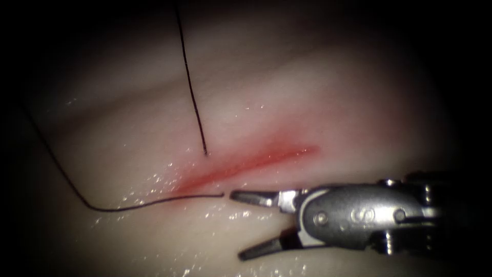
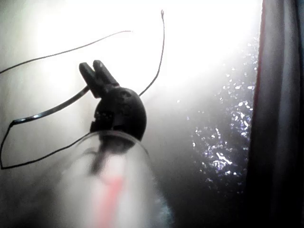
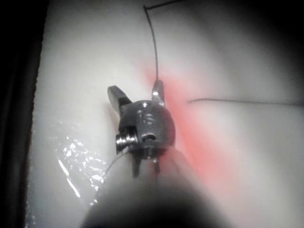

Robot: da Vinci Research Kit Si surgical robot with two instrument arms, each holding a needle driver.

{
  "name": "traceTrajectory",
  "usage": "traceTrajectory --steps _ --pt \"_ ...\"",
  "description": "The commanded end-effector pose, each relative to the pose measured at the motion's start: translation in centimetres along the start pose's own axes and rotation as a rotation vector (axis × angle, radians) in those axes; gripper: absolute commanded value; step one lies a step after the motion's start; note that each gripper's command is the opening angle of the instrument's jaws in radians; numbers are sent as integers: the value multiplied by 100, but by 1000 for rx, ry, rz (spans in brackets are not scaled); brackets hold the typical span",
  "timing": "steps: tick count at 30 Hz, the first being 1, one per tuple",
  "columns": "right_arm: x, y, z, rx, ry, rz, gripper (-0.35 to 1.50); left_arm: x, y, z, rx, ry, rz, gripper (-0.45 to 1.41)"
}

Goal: Wound Closure
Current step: With the right end-effector, pull the suture through the wound.

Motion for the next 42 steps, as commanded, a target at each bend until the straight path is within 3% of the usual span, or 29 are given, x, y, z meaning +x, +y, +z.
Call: traceTrajectory --steps 1,6,7,10,13,19,22,28,32,37,38,39,40,41,42 --pt "-7 0 23 -4 -12 -11 115 -4 7 5 -5 0 4 -45" --pt "-15 9 39 -16 -13 3 111 -4 15 3 -17 2 24 -45" --pt "-16 14 42 -24 -16 11 103 -3 20 3 -23 5 25 -45" --pt "-19 17 41 -6 -35 55 -35 0 26 6 -32 11 26 -45" --pt "-22 14 30 27 -94 68 -35 4 32 9 -42 18 25 -45" --pt "-21 -9 8 62 -100 70 -35 14 51 20 -70 32 25 -45" --pt "-12 -34 2 116 -86 65 -35 21 67 28 -94 37 23 -45" --pt "37 -125 -14 217 -75 13 -35 26 122 56 -158 42 5 -45" --pt "74 -164 -21 257 -69 -26 -35 13 141 72 -187 31 -7 -45" --pt "87 -177 -13 278 -49 -38 -35 5 145 76 -195 28 -14 -45" --pt "86 -173 -10 266 -21 -37 -10 5 144 76 -196 28 -14 -45" --pt "86 -170 -8 250 -8 -32 29 5 144 76 -196 28 -14 -45" --pt "85 -159 -6 195 26 -28 108 4 143 76 -197 28 -15 -45" --pt "85 -153 -6 164 34 -26 126 4 143 76 -197 28 -15 -45" --pt "86 -145 -8 128 45 -26 133 4 142 76 -197 29 -15 -45"
